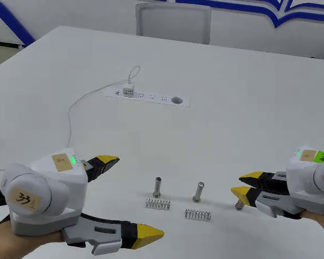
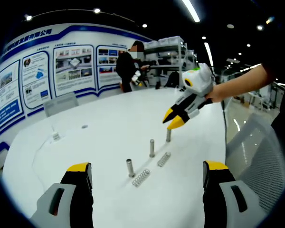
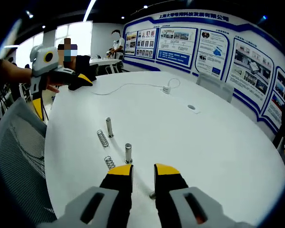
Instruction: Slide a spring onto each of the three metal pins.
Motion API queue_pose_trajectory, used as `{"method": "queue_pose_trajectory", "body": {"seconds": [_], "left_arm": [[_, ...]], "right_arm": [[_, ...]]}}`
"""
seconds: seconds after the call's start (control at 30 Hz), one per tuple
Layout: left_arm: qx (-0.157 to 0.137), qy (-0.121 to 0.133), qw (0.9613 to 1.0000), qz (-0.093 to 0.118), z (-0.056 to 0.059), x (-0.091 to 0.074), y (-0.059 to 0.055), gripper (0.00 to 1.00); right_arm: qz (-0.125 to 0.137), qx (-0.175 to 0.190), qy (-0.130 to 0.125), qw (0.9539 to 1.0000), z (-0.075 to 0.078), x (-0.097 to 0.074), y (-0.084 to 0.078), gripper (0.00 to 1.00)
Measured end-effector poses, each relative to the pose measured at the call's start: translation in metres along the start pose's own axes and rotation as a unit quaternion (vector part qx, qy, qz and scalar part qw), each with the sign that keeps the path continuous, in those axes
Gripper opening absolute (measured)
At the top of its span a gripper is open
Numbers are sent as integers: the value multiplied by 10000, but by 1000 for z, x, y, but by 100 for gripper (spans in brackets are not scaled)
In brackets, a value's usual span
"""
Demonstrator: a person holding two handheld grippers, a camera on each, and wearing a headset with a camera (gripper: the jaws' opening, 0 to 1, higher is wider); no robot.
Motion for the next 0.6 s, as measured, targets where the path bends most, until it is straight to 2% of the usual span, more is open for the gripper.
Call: {"method": "queue_pose_trajectory", "body": {"seconds": [0.13, 0.23, 0.33, 0.43, 0.6], "left_arm": [[-5, -26, 10000, 58, -1, -1, 3, 99], [1, -73, 9999, 71, -2, 0, 5, 99], [50, -134, 9999, 68, -3, 1, 5, 99], [63, -180, 9998, 79, -6, 3, 6, 99], [78, -210, 9997, 101, -14, 7, 3, 98]], "right_arm": [[-199, -8, 492, 9986, -18, 14, -5, 19], [-465, -216, 558, 9971, -28, 23, -12, 20], [-476, -140, 630, 9968, -34, 28, -14, 20], [-626, -191, 642, 9958, -35, 34, -18, 20], [-854, -250, 818, 9927, -33, 48, -24, 19]]}}
Point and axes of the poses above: the centre of the closed fingertips' face, and the gripper's own axes: x roughly forward along the fingers, z roughly to its right, y roughly out of its top, the point moved 6 cm from there along -x, roughly backward along the fingers, and after that the axes turned 13 degrees about y, right-handed, at the moved point
